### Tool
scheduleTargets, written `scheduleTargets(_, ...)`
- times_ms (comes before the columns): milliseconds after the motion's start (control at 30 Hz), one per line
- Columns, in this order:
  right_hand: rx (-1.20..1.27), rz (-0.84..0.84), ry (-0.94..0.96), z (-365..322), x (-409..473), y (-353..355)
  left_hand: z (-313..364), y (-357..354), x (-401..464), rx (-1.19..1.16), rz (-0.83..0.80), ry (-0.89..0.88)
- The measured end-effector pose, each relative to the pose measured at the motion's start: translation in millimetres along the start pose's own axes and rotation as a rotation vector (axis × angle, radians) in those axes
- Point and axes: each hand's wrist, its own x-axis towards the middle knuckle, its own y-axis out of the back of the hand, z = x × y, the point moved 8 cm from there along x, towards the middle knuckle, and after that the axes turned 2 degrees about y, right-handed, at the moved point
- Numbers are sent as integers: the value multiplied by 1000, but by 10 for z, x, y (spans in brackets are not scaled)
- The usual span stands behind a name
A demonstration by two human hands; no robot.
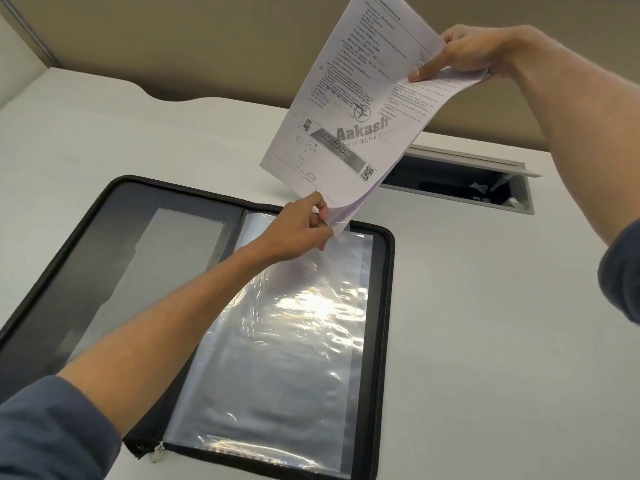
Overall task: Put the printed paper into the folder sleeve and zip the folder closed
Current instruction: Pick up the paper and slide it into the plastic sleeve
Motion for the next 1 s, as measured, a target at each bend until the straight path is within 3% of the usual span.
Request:
scheduleTargets(400,22,-5,5,-9,17,2,17,-50,24,-20,-59,-34)
scheduleTargets(700,-38,-98,25,-163,174,-127,45,-127,24,56,-163,-40)
scheduleTargets(767,-50,-133,37,-219,218,-176,20,61,64,63,15,-54)
scheduleTargets(867,-87,-159,29,-246,275,-242,-56,676,63,155,542,-107)
scheduleTargets(900,-96,-166,24,-246,290,-260,-115,854,78,173,646,-90)
scheduleTargets(933,-102,-172,19,-247,300,-278,-204,1001,134,151,677,-35)
scheduleTargets(1000,-111,-187,17,-256,304,-316,-432,1166,338,-67,569,122)
